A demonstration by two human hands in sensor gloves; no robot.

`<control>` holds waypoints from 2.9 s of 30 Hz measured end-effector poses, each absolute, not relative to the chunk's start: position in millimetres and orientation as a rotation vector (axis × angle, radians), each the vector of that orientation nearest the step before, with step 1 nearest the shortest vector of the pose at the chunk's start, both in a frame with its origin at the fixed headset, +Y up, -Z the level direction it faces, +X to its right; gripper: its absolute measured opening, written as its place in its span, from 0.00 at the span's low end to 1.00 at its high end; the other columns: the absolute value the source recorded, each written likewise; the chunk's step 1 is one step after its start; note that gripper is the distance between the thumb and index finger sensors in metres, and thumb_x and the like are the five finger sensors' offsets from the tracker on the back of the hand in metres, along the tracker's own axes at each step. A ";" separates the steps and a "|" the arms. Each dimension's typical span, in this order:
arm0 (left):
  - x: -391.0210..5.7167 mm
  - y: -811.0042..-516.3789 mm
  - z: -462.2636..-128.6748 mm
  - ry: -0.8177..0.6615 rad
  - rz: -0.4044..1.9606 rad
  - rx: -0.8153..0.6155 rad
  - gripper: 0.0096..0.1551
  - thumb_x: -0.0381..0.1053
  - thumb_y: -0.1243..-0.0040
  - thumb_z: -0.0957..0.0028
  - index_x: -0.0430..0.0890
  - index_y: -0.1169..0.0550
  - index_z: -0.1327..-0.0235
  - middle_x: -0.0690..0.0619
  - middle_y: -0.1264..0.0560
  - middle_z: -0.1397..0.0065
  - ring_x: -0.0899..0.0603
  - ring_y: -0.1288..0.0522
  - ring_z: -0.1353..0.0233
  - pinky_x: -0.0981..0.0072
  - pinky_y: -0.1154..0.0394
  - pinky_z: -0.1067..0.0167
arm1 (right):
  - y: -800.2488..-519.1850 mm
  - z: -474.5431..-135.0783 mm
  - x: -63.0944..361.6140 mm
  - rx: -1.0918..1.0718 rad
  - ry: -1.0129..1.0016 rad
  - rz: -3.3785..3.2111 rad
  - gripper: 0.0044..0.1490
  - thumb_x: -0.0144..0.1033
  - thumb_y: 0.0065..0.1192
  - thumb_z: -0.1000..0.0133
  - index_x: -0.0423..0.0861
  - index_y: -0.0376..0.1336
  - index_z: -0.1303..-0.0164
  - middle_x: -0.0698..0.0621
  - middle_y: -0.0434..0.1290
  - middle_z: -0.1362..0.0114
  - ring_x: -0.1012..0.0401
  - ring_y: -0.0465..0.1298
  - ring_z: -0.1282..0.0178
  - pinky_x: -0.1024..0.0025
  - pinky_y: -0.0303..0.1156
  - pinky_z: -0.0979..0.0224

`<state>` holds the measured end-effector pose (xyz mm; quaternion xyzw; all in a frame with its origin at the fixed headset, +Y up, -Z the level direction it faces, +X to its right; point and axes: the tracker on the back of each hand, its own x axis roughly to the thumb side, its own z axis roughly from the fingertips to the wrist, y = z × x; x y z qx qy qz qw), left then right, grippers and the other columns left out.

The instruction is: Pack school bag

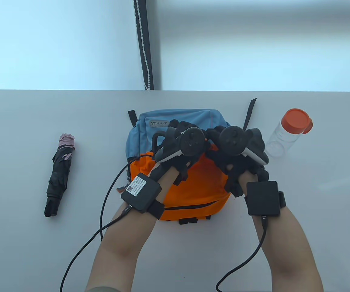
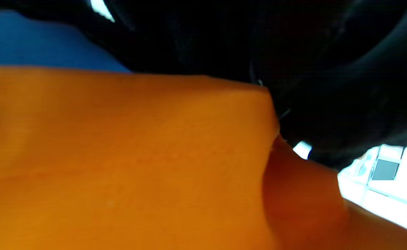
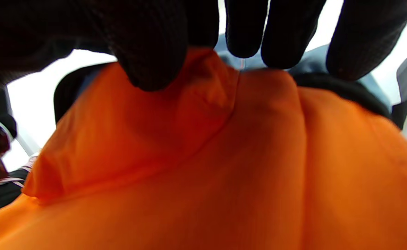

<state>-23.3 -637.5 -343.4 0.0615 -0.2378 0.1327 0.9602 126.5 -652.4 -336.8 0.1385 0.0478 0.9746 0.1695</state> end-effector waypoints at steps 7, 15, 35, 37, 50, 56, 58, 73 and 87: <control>-55.5 -643.0 -336.7 -0.388 0.218 0.115 0.22 0.53 0.36 0.47 0.42 0.15 0.48 0.30 0.33 0.18 0.21 0.44 0.19 0.14 0.50 0.31 | -657.4 -340.7 116.6 0.292 -0.020 2.898 0.29 0.33 0.76 0.47 0.42 0.71 0.35 0.31 0.74 0.22 0.32 0.78 0.26 0.30 0.82 0.38; -134.4 -653.3 -323.9 -0.244 0.309 0.086 0.21 0.52 0.38 0.45 0.42 0.17 0.46 0.24 0.42 0.15 0.17 0.50 0.19 0.14 0.52 0.32 | -659.9 -339.4 118.6 0.328 -0.027 2.922 0.27 0.31 0.76 0.47 0.41 0.71 0.37 0.32 0.75 0.23 0.34 0.79 0.27 0.33 0.84 0.38; -199.4 -673.4 -321.1 -0.122 0.425 0.058 0.43 0.56 0.41 0.45 0.36 0.35 0.20 0.26 0.40 0.15 0.18 0.45 0.19 0.17 0.45 0.32 | -662.0 -328.4 142.6 0.486 0.068 2.827 0.42 0.37 0.74 0.45 0.36 0.63 0.22 0.29 0.70 0.18 0.29 0.71 0.21 0.28 0.73 0.31; -201.6 -661.3 -307.0 -0.255 0.425 0.089 0.42 0.57 0.40 0.45 0.41 0.33 0.20 0.31 0.40 0.14 0.21 0.47 0.18 0.19 0.45 0.31 | -655.9 -315.7 154.3 0.511 0.105 2.808 0.46 0.40 0.70 0.43 0.36 0.58 0.17 0.28 0.65 0.15 0.27 0.67 0.19 0.25 0.69 0.29; -150.5 -688.9 -228.2 -0.746 0.125 -0.234 0.55 0.71 0.40 0.51 0.46 0.43 0.15 0.33 0.41 0.14 0.24 0.46 0.18 0.22 0.42 0.29 | -704.8 -242.0 166.1 0.902 0.610 2.668 0.77 0.61 0.66 0.48 0.34 0.25 0.16 0.18 0.21 0.18 0.14 0.37 0.21 0.15 0.53 0.27; -137.7 -712.7 -222.3 -0.680 0.042 -0.256 0.43 0.62 0.39 0.47 0.50 0.37 0.20 0.36 0.38 0.16 0.25 0.40 0.21 0.27 0.33 0.32 | -720.9 -222.4 143.1 0.945 0.237 3.117 0.61 0.46 0.59 0.40 0.18 0.35 0.23 0.11 0.34 0.20 0.19 0.57 0.21 0.25 0.66 0.29; -133.8 -716.5 -217.3 -0.679 -0.011 -0.185 0.41 0.60 0.38 0.47 0.51 0.35 0.21 0.37 0.37 0.17 0.25 0.39 0.22 0.27 0.31 0.33 | -725.4 -215.8 135.0 0.967 0.124 3.242 0.56 0.43 0.57 0.39 0.18 0.38 0.23 0.09 0.39 0.21 0.20 0.63 0.22 0.28 0.71 0.31; -146.2 -609.4 -237.5 -0.577 0.051 0.094 0.33 0.53 0.40 0.45 0.50 0.27 0.25 0.37 0.28 0.21 0.24 0.28 0.26 0.29 0.22 0.39 | -613.8 -233.5 136.2 0.731 -0.472 3.075 0.40 0.35 0.61 0.43 0.29 0.62 0.23 0.21 0.70 0.22 0.33 0.83 0.32 0.41 0.88 0.44; -157.5 -459.7 -310.9 -0.331 0.233 0.233 0.30 0.51 0.36 0.48 0.48 0.19 0.31 0.42 0.19 0.26 0.30 0.19 0.31 0.34 0.20 0.42 | -458.5 -302.3 141.6 0.426 -0.417 2.798 0.33 0.32 0.63 0.42 0.34 0.70 0.27 0.29 0.80 0.27 0.38 0.88 0.37 0.47 0.89 0.48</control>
